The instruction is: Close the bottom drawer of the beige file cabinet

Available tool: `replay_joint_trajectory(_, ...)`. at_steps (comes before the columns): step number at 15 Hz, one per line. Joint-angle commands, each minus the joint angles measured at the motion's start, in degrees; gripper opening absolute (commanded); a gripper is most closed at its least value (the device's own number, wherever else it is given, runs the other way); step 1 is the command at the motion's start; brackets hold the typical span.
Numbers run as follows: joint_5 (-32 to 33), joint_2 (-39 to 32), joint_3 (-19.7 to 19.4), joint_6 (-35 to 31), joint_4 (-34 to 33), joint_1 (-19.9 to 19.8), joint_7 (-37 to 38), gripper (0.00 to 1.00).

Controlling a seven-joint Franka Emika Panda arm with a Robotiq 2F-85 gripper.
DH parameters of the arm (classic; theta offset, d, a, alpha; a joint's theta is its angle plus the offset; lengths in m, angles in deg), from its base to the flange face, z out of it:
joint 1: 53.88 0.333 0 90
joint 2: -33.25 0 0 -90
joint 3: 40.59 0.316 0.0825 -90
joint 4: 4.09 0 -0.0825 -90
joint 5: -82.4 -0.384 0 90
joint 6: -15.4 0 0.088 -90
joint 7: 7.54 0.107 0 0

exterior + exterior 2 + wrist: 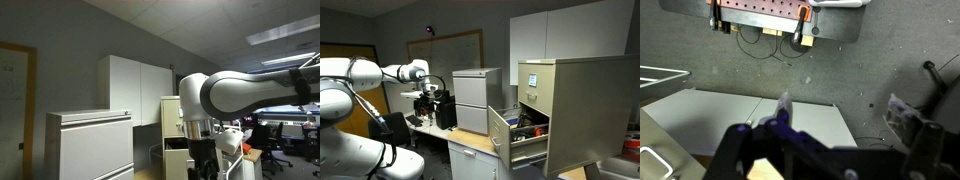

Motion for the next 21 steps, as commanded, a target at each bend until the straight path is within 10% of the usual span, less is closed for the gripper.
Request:
replay_joint_trajectory(1, -0.15, 0.05, 0.26, 0.12, -0.18, -0.41, -0.22, 1.00)
replay_joint_trajectory(21, 5.57, -3.42, 0.57, -6.00, -0.88, -3.47, 0.19, 1.00)
